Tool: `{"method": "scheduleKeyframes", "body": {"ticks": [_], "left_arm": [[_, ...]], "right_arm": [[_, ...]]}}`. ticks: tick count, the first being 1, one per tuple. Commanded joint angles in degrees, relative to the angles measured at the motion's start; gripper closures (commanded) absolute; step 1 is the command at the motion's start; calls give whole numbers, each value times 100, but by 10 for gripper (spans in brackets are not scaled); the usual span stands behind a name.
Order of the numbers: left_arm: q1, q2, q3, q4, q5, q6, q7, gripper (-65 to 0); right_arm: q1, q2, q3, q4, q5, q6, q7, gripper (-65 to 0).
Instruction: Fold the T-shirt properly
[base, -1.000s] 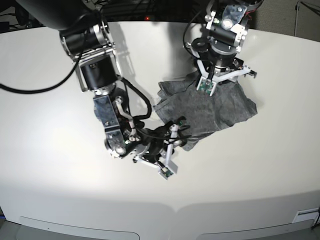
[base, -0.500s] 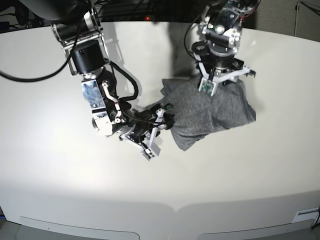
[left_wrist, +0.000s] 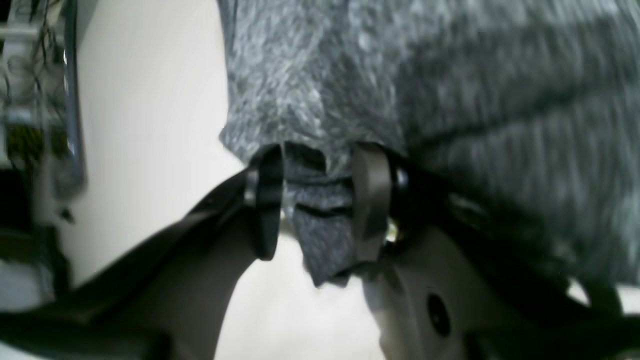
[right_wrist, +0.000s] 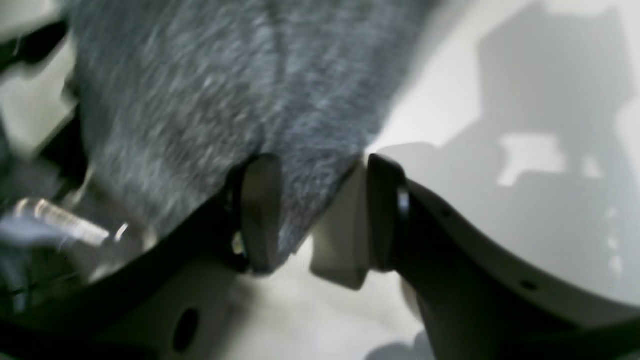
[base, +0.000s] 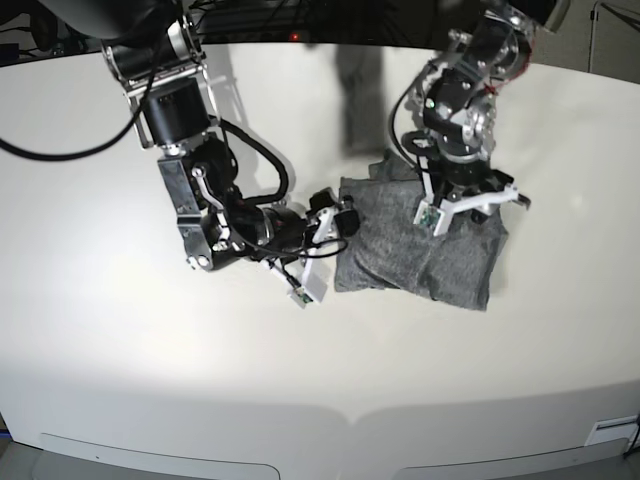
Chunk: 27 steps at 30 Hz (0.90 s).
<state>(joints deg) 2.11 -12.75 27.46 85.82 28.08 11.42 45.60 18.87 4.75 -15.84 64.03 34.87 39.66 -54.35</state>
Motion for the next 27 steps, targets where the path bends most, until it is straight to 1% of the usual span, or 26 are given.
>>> {"method": "scheduleKeyframes", "body": {"ticks": [1, 4, 7, 10, 11, 12, 15, 17, 20, 23, 25, 27], "left_arm": [[-127, -85, -2, 61, -22, 15, 7, -225], [-275, -302, -4, 61, -216, 17, -44, -225], [-310, -444, -4, 61, -328, 15, -57, -225], [-308, -448, -4, 61, -321, 15, -55, -225], [-308, -442, -4, 61, -323, 17, -55, -225], [-308, -439, -2, 61, -328, 17, -61, -225], [-310, -439, -2, 61, -328, 17, -52, -225], [-308, -439, -2, 61, -328, 17, -55, -225], [-308, -442, -2, 61, -330, 17, -52, -225], [-308, -442, -2, 61, -328, 17, -52, -225], [-310, -442, -2, 61, -323, 17, -59, -225], [-310, -442, -2, 61, -319, 15, -79, -225]], "right_arm": [[103, -13, 7, 249, 273, 34, 15, -286], [94, -15, 7, 737, 636, 34, -120, -286], [98, -15, 37, 1333, 901, 34, -114, -286], [109, -17, 129, 1801, 874, 34, 111, -286], [129, -17, 153, 1843, 743, 34, 369, -286], [160, -33, 164, 1832, 459, 34, 741, -286], [240, -177, 162, 1585, -922, 34, 1965, -285], [308, -361, 162, 1266, -1622, 34, 2450, -285], [468, -704, 162, 610, -2363, 34, 2793, -285], [651, -1003, 162, -118, -2872, 34, 2855, -285], [667, -1082, 157, -402, -2881, 34, 2756, -285], [590, -1060, 153, -413, -2758, 34, 2577, -285]]}}
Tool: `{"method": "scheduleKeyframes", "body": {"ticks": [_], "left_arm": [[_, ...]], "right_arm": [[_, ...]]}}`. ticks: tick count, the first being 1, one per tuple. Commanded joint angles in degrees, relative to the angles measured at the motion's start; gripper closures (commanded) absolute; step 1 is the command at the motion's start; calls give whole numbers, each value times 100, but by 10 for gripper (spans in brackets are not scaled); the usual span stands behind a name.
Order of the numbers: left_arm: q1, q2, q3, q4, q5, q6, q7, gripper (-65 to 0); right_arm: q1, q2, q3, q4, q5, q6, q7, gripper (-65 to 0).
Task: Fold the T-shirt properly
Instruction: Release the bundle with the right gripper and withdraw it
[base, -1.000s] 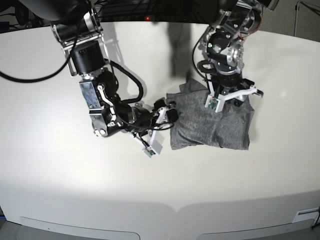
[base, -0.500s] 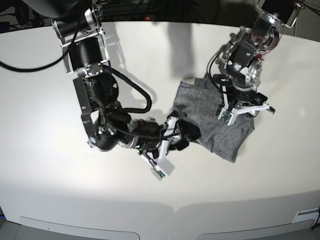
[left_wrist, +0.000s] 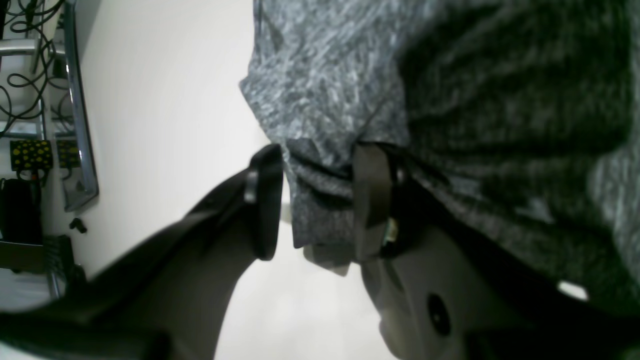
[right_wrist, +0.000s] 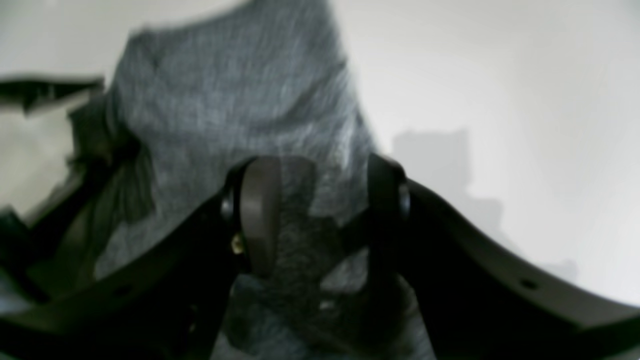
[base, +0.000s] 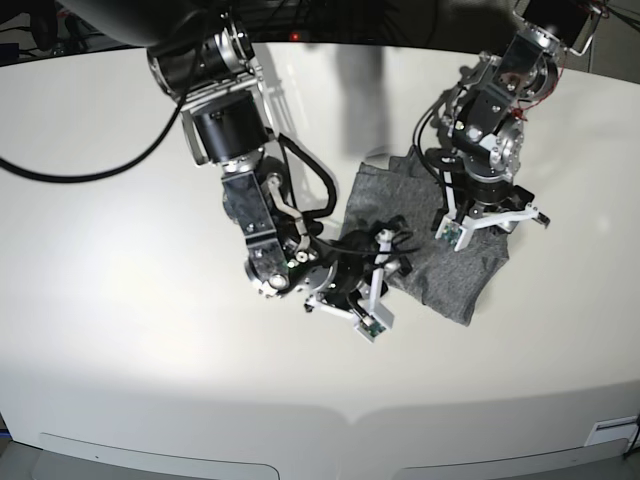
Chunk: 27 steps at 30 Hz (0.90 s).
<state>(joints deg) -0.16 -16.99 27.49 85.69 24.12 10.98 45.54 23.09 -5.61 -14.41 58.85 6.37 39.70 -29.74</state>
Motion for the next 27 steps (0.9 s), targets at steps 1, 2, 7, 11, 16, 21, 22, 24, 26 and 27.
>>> {"method": "scheduleKeyframes", "body": {"ticks": [1, 2, 7, 11, 16, 21, 22, 24, 26, 27], "left_arm": [[-83, -17, -4, 74, 76, 59, -74, -225], [-85, -17, -4, 74, 74, 59, -87, -225], [-96, -2, -4, 81, -177, 59, -153, -225], [-96, 26, -4, 81, -426, -2, -328, -225], [-94, 247, 2, 81, -452, -223, -315, -225], [-94, 608, 2, 85, -579, -378, -146, -225], [-94, 699, 4, 87, -579, -448, -85, -225], [-94, 848, 7, 87, -577, -531, -17, -225], [-96, 920, 7, 87, -573, -570, -20, -225], [-96, 920, 7, 87, -557, -575, -20, -225]], "right_arm": [[136, 20, 11, 140, 201, 30, 24, -285], [92, 79, 11, 190, 339, 30, -85, -285], [-151, 496, 11, 470, 918, 30, -697, -285], [-529, 782, 11, 632, 933, 30, -702, -285], [-1239, 1130, 11, 1128, 1504, 30, -824, -285], [-1923, 1226, 17, 2175, 1945, 30, -1405, -285], [-2057, 1224, 17, 2413, 1991, 30, -1486, -285], [-2299, 1224, 15, 2859, 2004, 30, -1515, -285], [-2476, 1224, 15, 3237, 2002, 30, -1515, -285], [-2527, 1224, 15, 3394, 2002, 30, -1521, -285]]}}
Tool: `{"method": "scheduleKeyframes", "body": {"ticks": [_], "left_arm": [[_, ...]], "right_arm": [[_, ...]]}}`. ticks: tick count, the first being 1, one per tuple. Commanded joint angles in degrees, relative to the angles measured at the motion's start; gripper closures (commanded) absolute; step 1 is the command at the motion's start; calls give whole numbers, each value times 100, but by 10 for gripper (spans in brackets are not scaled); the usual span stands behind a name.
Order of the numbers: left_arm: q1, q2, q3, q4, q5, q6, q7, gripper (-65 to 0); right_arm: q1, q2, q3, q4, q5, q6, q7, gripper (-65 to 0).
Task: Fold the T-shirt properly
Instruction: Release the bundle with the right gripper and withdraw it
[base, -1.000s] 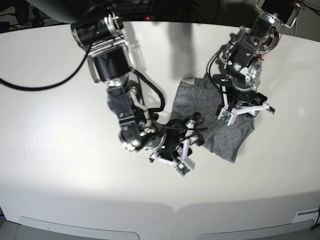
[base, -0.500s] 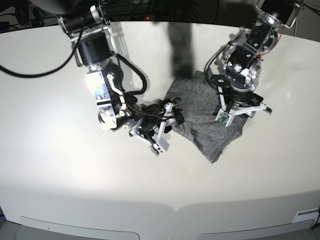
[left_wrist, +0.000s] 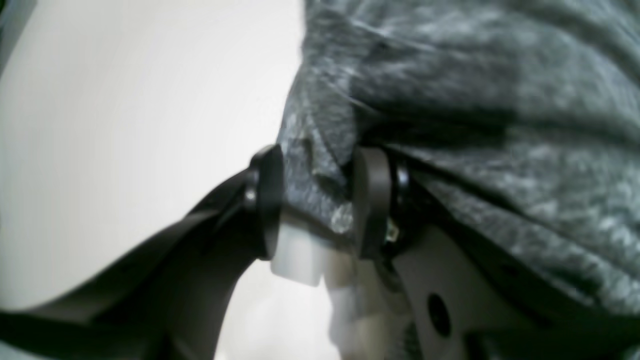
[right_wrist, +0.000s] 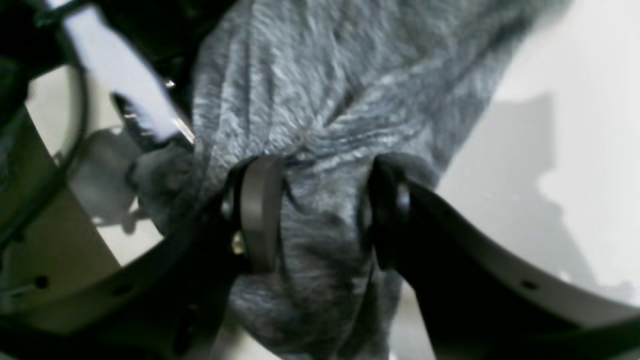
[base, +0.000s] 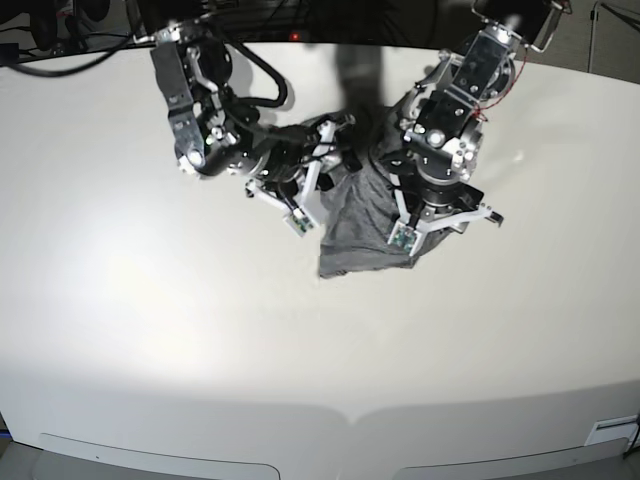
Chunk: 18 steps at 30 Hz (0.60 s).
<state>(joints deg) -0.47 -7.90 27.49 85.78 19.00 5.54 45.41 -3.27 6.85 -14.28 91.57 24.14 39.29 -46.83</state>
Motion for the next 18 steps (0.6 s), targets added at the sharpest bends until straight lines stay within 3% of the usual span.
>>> {"method": "scheduleKeyframes", "body": {"ticks": [1, 18], "left_arm": [[-66, 9, 7, 79, -42, -52, -4, -225], [-81, -85, 4, 608, 107, -129, 127, -225]], "right_arm": [[76, -22, 2, 243, 225, 71, 170, -285], [105, -37, 13, 529, 138, 71, 13, -285]]}}
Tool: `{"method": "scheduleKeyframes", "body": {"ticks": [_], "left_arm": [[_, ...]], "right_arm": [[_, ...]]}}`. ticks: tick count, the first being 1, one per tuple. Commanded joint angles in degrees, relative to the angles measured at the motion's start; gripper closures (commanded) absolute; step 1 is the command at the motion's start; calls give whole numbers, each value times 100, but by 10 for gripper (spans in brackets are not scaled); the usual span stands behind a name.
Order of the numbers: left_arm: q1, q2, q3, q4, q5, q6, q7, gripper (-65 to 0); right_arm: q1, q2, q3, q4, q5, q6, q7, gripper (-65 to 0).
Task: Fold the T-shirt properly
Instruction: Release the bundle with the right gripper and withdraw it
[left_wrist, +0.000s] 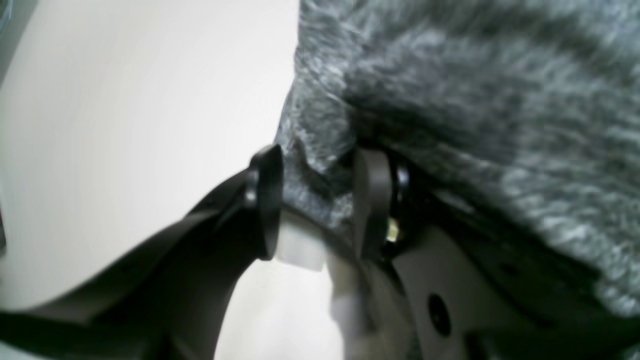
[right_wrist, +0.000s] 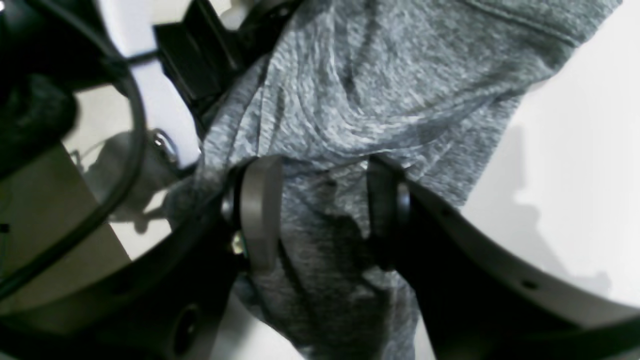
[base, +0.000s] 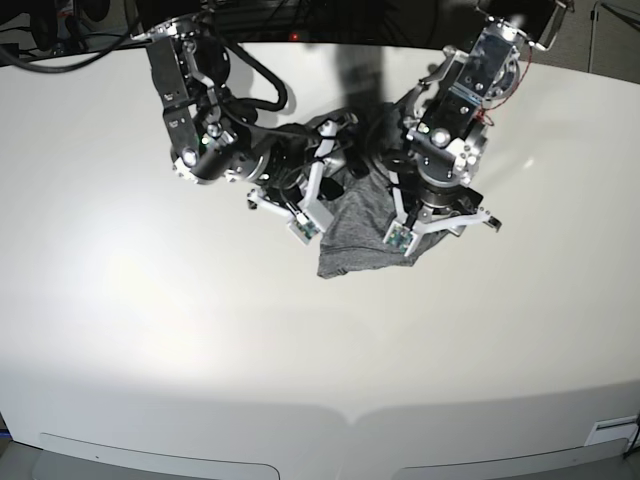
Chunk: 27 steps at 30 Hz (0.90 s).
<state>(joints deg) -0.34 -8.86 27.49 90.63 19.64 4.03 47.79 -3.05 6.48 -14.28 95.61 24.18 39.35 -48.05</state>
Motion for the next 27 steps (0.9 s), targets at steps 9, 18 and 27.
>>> {"method": "scheduleKeyframes", "body": {"ticks": [9, 18, 27], "left_arm": [[-94, 9, 4, 125, 46, 22, -109, -225], [-70, 11, 7, 1117, 286, -109, 459, -225], [321, 9, 315, 2245, -1552, -739, 719, -225]], "right_arm": [[83, 33, 717, 656, 144, 65, -133, -285], [256, 39, 2177, 990, -28, 65, 28, -285], [264, 601, 3580, 986, 85, 65, -107, -285]]}}
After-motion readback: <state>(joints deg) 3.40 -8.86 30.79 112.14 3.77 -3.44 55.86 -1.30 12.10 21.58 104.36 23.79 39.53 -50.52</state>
